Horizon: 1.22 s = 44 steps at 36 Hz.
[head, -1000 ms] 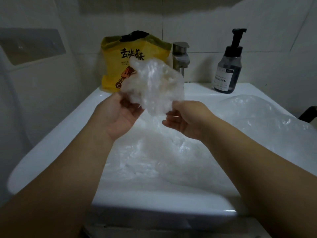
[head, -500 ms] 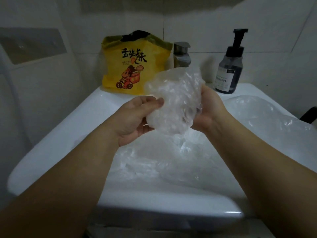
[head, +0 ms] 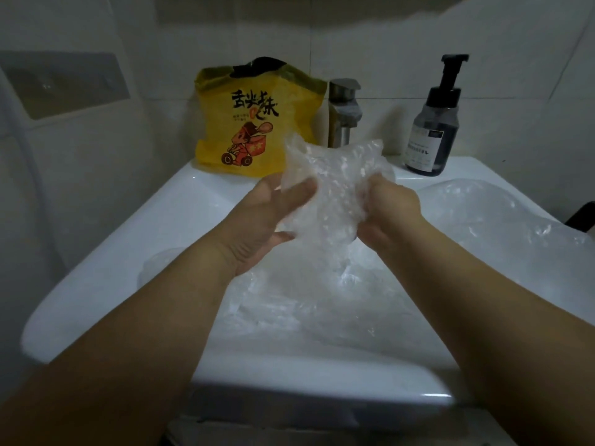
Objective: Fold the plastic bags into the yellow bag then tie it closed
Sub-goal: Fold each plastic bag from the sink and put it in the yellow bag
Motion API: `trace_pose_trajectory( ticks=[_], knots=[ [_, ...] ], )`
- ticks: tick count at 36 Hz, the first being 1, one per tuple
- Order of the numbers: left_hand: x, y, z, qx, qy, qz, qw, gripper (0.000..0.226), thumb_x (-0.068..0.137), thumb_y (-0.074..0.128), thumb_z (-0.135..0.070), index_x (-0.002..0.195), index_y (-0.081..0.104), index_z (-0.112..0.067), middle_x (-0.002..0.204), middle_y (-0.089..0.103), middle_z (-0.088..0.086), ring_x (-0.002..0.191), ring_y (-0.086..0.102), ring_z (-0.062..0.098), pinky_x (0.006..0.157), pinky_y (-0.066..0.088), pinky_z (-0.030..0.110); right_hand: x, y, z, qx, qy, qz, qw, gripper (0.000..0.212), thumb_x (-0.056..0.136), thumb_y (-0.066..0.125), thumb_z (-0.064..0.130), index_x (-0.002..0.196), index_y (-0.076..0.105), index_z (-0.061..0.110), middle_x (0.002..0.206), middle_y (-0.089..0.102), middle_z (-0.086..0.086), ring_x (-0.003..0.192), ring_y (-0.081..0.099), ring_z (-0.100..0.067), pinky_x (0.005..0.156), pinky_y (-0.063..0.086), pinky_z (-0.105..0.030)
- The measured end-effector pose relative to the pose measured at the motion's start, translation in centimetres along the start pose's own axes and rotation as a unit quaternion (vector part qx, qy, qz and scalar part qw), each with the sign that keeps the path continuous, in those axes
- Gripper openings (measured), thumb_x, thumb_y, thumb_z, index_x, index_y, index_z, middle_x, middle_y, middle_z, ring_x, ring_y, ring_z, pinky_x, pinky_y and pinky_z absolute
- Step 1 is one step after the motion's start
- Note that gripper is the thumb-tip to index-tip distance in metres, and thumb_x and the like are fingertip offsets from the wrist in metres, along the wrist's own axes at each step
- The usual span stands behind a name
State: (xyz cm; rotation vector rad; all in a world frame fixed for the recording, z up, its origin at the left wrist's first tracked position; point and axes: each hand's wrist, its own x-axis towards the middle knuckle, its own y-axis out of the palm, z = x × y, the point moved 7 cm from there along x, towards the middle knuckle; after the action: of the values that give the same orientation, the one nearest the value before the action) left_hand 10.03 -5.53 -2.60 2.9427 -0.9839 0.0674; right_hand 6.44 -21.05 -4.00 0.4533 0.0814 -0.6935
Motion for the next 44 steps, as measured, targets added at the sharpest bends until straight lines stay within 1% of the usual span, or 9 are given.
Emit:
trace_pose_trajectory(
  ticks=[6, 11, 16, 22, 27, 32, 36, 39, 44],
  knots=[
    [1.0, -3.0, 1.3, -0.035, -0.026, -0.164, 0.986, 0.023, 0.095, 0.058, -0.009, 0.117, 0.058, -0.013, 0.098, 0.063, 0.002, 0.075, 0.064, 0.01, 0.08, 0.055, 0.034, -1.0, 2.1, 0.3, 0.024, -0.011, 0.131, 0.991, 0.036, 0.094, 0.046, -0.003, 0.127, 0.055, 0.009, 0.115, 0.065, -0.015, 0.097, 0.067, -0.03, 0.079, 0.058, -0.038],
    [0.9, -4.2, 1.0, -0.308, -0.036, -0.182, 0.933, 0.02, 0.097, 0.046, 0.002, 0.089, 0.061, -0.008, 0.066, 0.062, 0.005, 0.052, 0.06, 0.01, 0.053, 0.057, 0.024, -1.1, 2.9, -0.8, 0.019, 0.046, 0.154, 0.987, 0.025, 0.095, 0.038, -0.003, 0.106, 0.059, 0.006, 0.114, 0.064, -0.014, 0.102, 0.064, -0.031, 0.091, 0.053, -0.042],
    [0.4, -5.0, 1.2, -0.373, -0.099, -0.161, 0.908, 0.03, 0.088, 0.038, -0.003, 0.063, 0.051, -0.015, 0.041, 0.034, -0.005, 0.033, 0.032, 0.007, 0.038, 0.026, 0.013, -0.8, 1.8, 0.0, 0.154, 0.082, 0.149, 0.973, 0.036, 0.089, 0.033, 0.0, 0.112, 0.06, 0.007, 0.105, 0.07, -0.015, 0.091, 0.068, -0.029, 0.068, 0.059, -0.036],
    [0.4, -3.6, 0.3, -0.263, -0.079, -0.036, 0.961, 0.036, 0.069, 0.072, -0.041, 0.096, 0.073, -0.017, 0.089, 0.068, -0.001, 0.078, 0.06, 0.013, 0.085, 0.043, 0.022, -1.0, 2.0, 0.5, 0.101, 0.047, 0.166, 0.98, 0.027, 0.095, 0.043, 0.016, 0.109, 0.066, 0.013, 0.089, 0.074, -0.006, 0.076, 0.071, -0.022, 0.06, 0.058, -0.031],
    [1.0, -4.9, 0.4, -0.212, -0.056, -0.123, 0.968, 0.022, 0.086, 0.066, -0.043, 0.084, 0.069, -0.021, 0.069, 0.058, -0.008, 0.044, 0.045, 0.003, 0.041, 0.036, 0.014, -0.7, 2.2, 0.1, 0.121, 0.056, 0.165, 0.977, 0.027, 0.089, 0.039, 0.008, 0.104, 0.061, 0.009, 0.074, 0.07, -0.006, 0.064, 0.067, -0.019, 0.062, 0.058, -0.029],
    [1.8, -7.1, 1.1, -0.252, -0.041, -0.145, 0.956, 0.075, 0.043, 0.094, -0.05, 0.109, 0.07, -0.023, 0.123, 0.05, -0.005, 0.116, 0.04, 0.018, 0.104, 0.028, 0.036, -0.8, 2.5, 0.9, 0.108, 0.023, 0.213, 0.971, 0.041, 0.08, 0.041, 0.009, 0.119, 0.053, 0.0, 0.108, 0.063, -0.015, 0.085, 0.064, -0.027, 0.072, 0.056, -0.038],
    [1.1, -5.1, 0.5, -0.231, -0.054, -0.108, 0.965, 0.058, 0.076, 0.071, -0.05, 0.125, 0.065, -0.018, 0.126, 0.062, -0.001, 0.114, 0.055, 0.016, 0.091, 0.037, 0.026, -2.3, 3.5, 1.5, 0.043, 0.033, 0.322, 0.945, 0.041, 0.082, 0.054, 0.035, 0.111, 0.062, 0.008, 0.095, 0.071, -0.008, 0.078, 0.069, -0.023, 0.066, 0.056, -0.03],
    [0.9, -4.1, -0.4, -0.26, -0.04, -0.071, 0.962, 0.04, 0.099, 0.042, -0.043, 0.123, 0.06, -0.017, 0.088, 0.073, 0.0, 0.068, 0.07, 0.011, 0.052, 0.054, 0.017, -2.1, 3.3, 0.5, 0.008, 0.083, 0.299, 0.951, 0.024, 0.09, 0.056, 0.018, 0.109, 0.064, 0.007, 0.084, 0.074, -0.009, 0.067, 0.072, -0.019, 0.059, 0.058, -0.026],
    [0.1, -3.7, -1.7, -0.326, 0.013, -0.034, 0.945, 0.038, 0.077, 0.046, -0.022, 0.108, 0.066, -0.013, 0.098, 0.073, 0.004, 0.088, 0.072, 0.022, 0.069, 0.06, 0.04, -1.6, 3.1, 1.0, 0.125, 0.1, 0.275, 0.948, 0.021, 0.093, 0.052, 0.009, 0.11, 0.062, 0.002, 0.096, 0.072, -0.017, 0.078, 0.072, -0.031, 0.065, 0.058, -0.042]
  ],
)
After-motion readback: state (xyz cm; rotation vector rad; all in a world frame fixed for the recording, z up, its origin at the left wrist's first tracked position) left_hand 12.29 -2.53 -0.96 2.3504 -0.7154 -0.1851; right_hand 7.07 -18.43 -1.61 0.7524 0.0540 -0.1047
